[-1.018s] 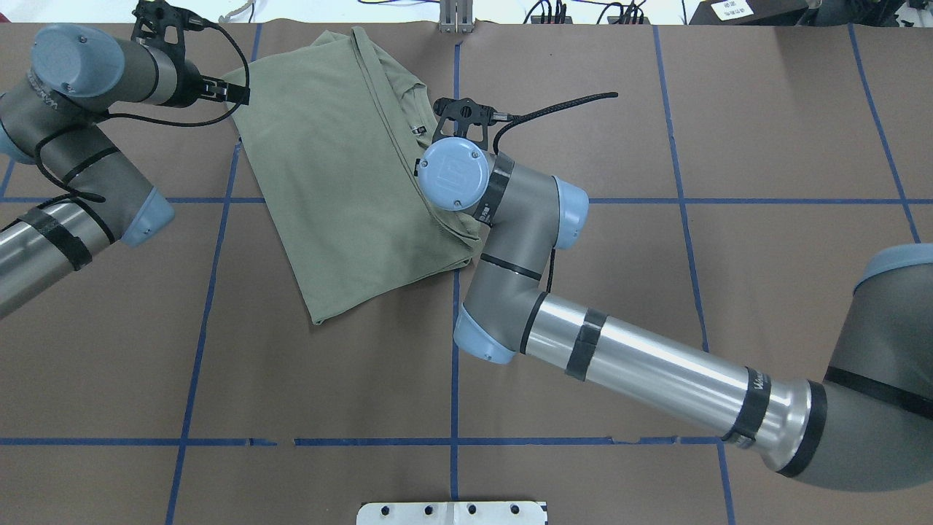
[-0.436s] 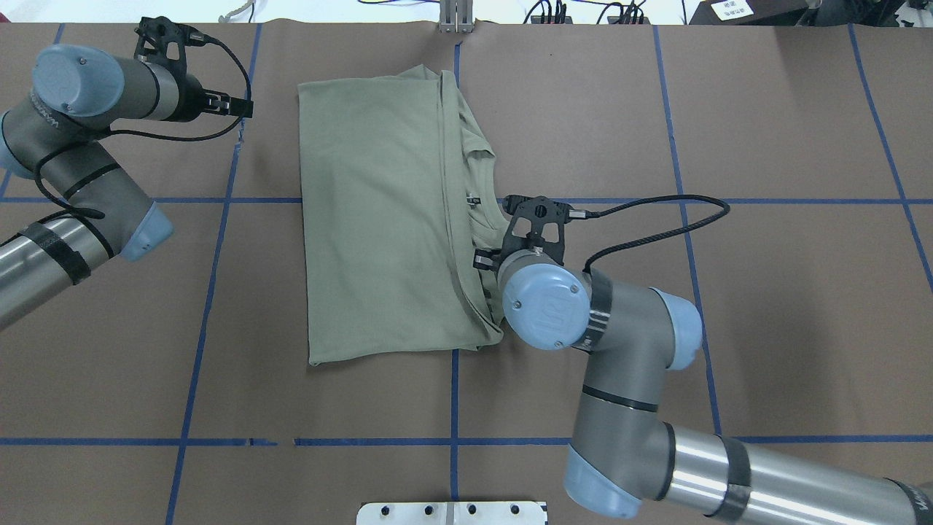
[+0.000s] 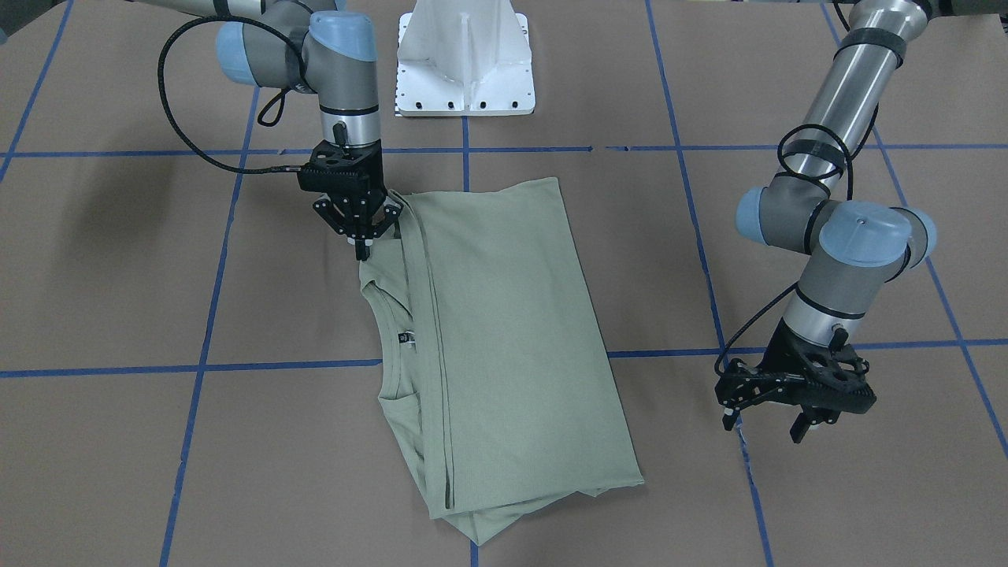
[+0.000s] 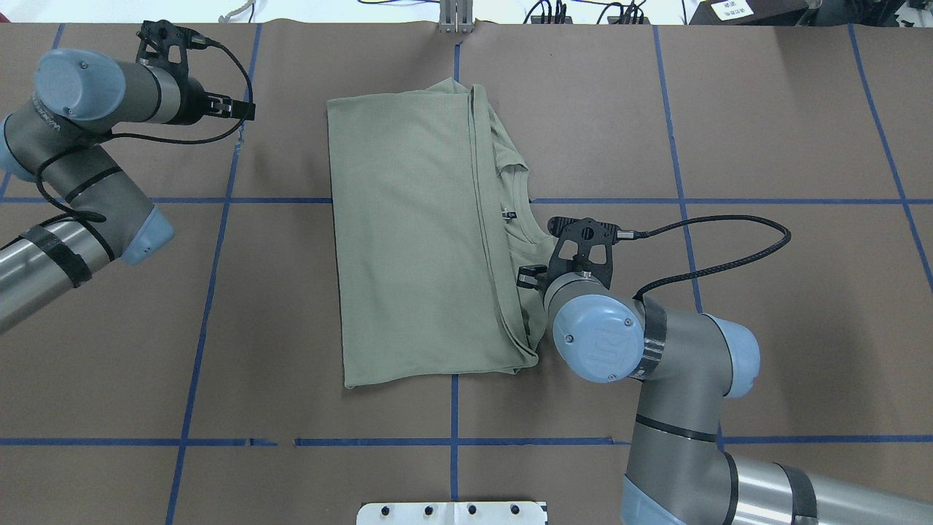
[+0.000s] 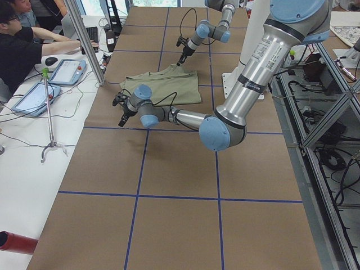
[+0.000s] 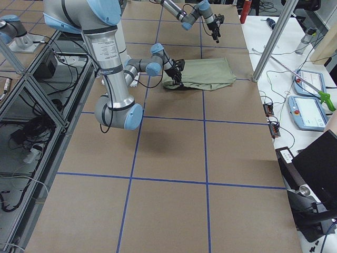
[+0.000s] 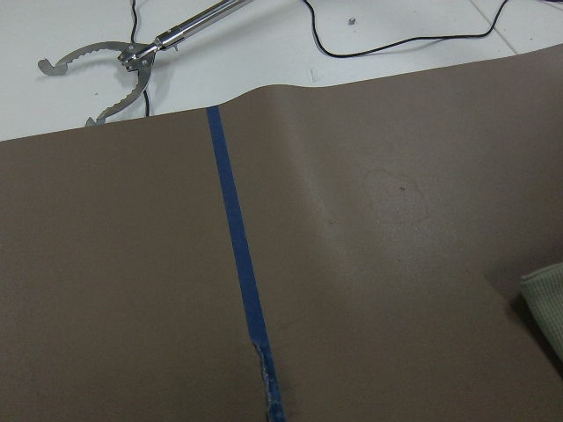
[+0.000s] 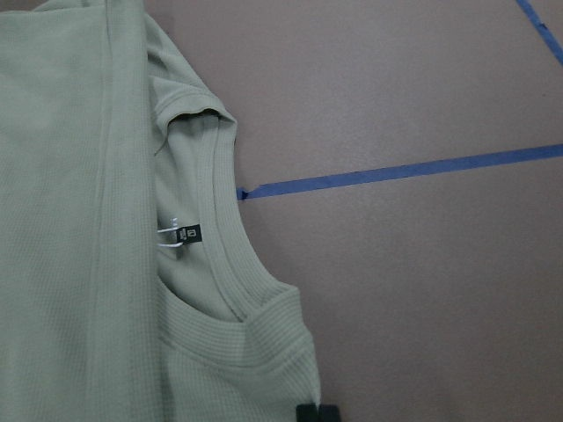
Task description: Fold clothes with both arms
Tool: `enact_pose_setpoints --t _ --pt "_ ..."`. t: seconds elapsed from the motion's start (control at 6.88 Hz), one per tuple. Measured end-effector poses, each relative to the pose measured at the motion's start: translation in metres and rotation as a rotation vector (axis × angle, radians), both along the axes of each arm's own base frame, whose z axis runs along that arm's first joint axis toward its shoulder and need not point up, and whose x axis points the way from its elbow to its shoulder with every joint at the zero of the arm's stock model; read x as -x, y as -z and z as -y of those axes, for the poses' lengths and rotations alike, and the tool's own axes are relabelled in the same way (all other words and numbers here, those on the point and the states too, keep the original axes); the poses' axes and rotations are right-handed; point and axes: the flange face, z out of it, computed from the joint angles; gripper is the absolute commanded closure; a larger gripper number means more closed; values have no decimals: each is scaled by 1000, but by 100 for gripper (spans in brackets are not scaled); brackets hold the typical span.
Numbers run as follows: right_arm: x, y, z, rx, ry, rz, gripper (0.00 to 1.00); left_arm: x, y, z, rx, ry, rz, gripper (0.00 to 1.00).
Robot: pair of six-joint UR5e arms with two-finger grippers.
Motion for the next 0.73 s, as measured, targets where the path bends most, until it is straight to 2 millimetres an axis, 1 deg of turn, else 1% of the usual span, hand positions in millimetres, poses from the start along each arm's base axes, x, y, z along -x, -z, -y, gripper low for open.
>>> enact_pose_setpoints --t 0.15,0.29,0.44,0.58,0.73 --pt "0 -1 -3 -6 3 -5 0 0 0 0 0 0 0 0" --pt "-3 8 0 -4 26 -3 0 -1 0 0 1 0 0 0" --pt "-7 25 9 4 86 -15 0 -1 -1 0 2 0 0 0" --pt "-5 46 17 -1 159 -39 0 -1 -1 0 2 0 1 0" --pt "3 61 19 -10 256 -77 0 -1 -1 0 3 0 1 0"
